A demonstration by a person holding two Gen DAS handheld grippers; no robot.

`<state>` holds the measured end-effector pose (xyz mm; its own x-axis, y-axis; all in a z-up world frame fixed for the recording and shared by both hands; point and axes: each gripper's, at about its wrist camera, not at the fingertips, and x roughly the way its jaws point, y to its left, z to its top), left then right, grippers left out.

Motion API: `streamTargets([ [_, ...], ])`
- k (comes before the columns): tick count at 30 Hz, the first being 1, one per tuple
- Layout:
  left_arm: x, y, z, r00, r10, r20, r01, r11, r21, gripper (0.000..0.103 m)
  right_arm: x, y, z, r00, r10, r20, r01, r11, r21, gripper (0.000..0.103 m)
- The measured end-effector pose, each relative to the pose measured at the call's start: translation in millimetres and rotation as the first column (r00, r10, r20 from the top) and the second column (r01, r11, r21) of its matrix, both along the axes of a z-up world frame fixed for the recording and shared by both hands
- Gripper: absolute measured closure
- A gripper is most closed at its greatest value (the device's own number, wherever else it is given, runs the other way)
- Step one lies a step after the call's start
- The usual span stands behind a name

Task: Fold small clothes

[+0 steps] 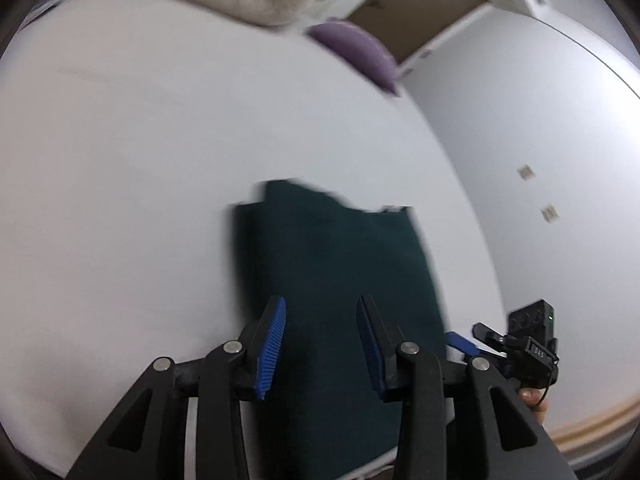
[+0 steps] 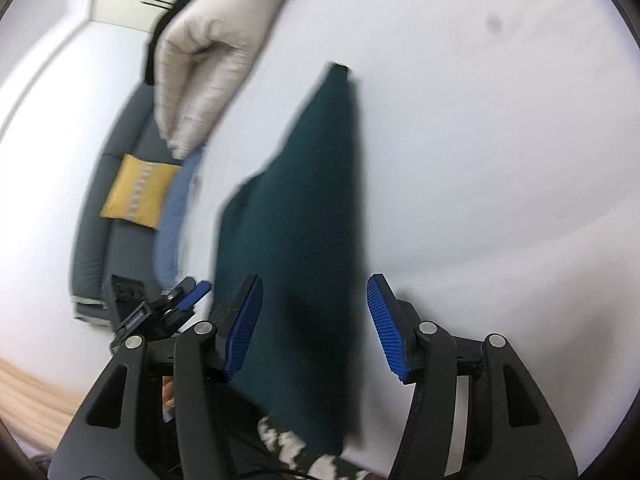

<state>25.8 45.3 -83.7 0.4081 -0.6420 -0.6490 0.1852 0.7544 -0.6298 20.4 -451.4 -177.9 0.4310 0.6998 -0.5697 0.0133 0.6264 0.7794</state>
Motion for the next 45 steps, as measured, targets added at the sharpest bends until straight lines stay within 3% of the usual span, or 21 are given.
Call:
streamTargets([
  [2, 2, -28, 3, 0.997, -0.075, 0.014, 0.075, 0.997, -0.005, 0.064, -6, 6, 13, 0.998, 0.043, 0.041, -0.045, 0.998, 0.050, 0.049],
  [5, 24, -54, -28, 0.990, -0.122, -0.069, 0.124, 0.992, 0.027, 0.065, 7, 40, 23, 0.990, 0.123, 0.073, -0.130, 0.986, 0.102, 0.049],
  [6, 30, -54, -44, 0.988, -0.111, -0.103, 0.115, 0.993, 0.027, 0.072, 9, 47, 18, 0.988, 0.145, 0.057, -0.150, 0.984, 0.100, 0.049],
  [7, 33, -52, -53, 0.989, -0.101, -0.111, 0.103, 0.995, 0.015, 0.088, 23, 55, 17, 0.987, 0.155, 0.041, -0.158, 0.982, 0.100, 0.051],
  [8, 34, -46, -59, 0.989, -0.088, -0.115, 0.087, 0.996, -0.010, 0.098, 28, 57, 4, 0.988, 0.157, 0.007, -0.157, 0.981, 0.114, 0.053],
  [11, 28, -27, -72, 0.986, -0.086, -0.141, 0.071, 0.991, -0.109, 0.098, 25, 47, -13, 0.991, 0.134, -0.010, -0.131, 0.977, 0.166, 0.072],
  [13, 25, -20, -74, 0.986, -0.087, -0.143, 0.066, 0.987, -0.146, 0.098, 15, 36, -17, 0.994, 0.108, -0.013, -0.104, 0.977, 0.186, 0.073],
  [15, 19, -17, -68, 0.988, -0.069, -0.139, 0.051, 0.991, -0.126, 0.099, 1, 25, -8, 0.998, 0.060, -0.001, -0.059, 0.986, 0.156, 0.070],
  [16, 15, -19, -59, 0.990, -0.064, -0.122, 0.052, 0.994, -0.099, 0.095, 2, 25, -4, 0.999, 0.048, 0.005, -0.048, 0.990, 0.132, 0.067],
  [18, 9, -31, -41, 0.995, -0.068, -0.071, 0.064, 0.996, -0.058, 0.076, -2, 29, 10, 0.998, 0.062, 0.026, -0.065, 0.989, 0.136, 0.065],
  [19, 6, -31, -33, 0.996, -0.077, -0.046, 0.075, 0.996, -0.043, 0.064, -7, 32, 15, 0.996, 0.084, 0.044, -0.090, 0.983, 0.159, 0.060],
  [20, 1, -35, -27, 0.996, -0.086, -0.022, 0.086, 0.996, -0.016, 0.059, -14, 36, 19, 0.993, 0.103, 0.060, -0.112, 0.979, 0.170, 0.049],
  [23, -2, -45, -32, 0.995, -0.093, -0.029, 0.093, 0.995, 0.021, 0.059, -23, 64, 13, 0.981, 0.191, 0.033, -0.194, 0.969, 0.155, 0.040],
  [25, -8, -43, -43, 0.995, -0.094, -0.030, 0.095, 0.995, 0.035, 0.065, -27, 76, -4, 0.974, 0.224, -0.036, -0.220, 0.971, 0.088, 0.043],
  [27, -14, -38, -44, 0.996, -0.092, -0.019, 0.093, 0.995, 0.029, 0.066, -32, 74, -18, 0.975, 0.209, -0.081, -0.202, 0.976, 0.086, 0.049],
  [32, -15, -30, -20, 0.996, -0.080, 0.025, 0.078, 0.993, 0.088, 0.063, -31, 53, 21, 0.985, 0.175, -0.010, -0.175, 0.984, 0.027, 0.047],
  [36, 12, -41, 4, 0.994, -0.079, 0.074, 0.073, 0.994, 0.085, 0.058, -3, 53, 56, 0.985, 0.158, 0.068, -0.161, 0.986, 0.039, 0.047],
  [38, 30, -49, 8, 0.992, -0.090, 0.090, 0.080, 0.990, 0.117, 0.057, 33, 66, 70, 0.984, 0.158, 0.079, -0.160, 0.987, 0.016, 0.047],
  [42, 69, -67, -18, 0.994, -0.104, 0.025, 0.098, 0.977, 0.188, 0.057, 78, 83, 62, 0.987, 0.148, 0.059, -0.150, 0.988, 0.028, 0.045],
  [43, 77, -68, -33, 0.994, -0.106, -0.009, 0.106, 0.976, 0.189, 0.059, 91, 85, 52, 0.991, 0.127, 0.029, -0.127, 0.992, -0.019, 0.044],
  [45, 83, -57, -46, 0.996, -0.081, -0.023, 0.082, 0.991, 0.102, 0.061, 103, 85, 35, 0.994, 0.106, 0.009, -0.106, 0.994, -0.027, 0.044],
])
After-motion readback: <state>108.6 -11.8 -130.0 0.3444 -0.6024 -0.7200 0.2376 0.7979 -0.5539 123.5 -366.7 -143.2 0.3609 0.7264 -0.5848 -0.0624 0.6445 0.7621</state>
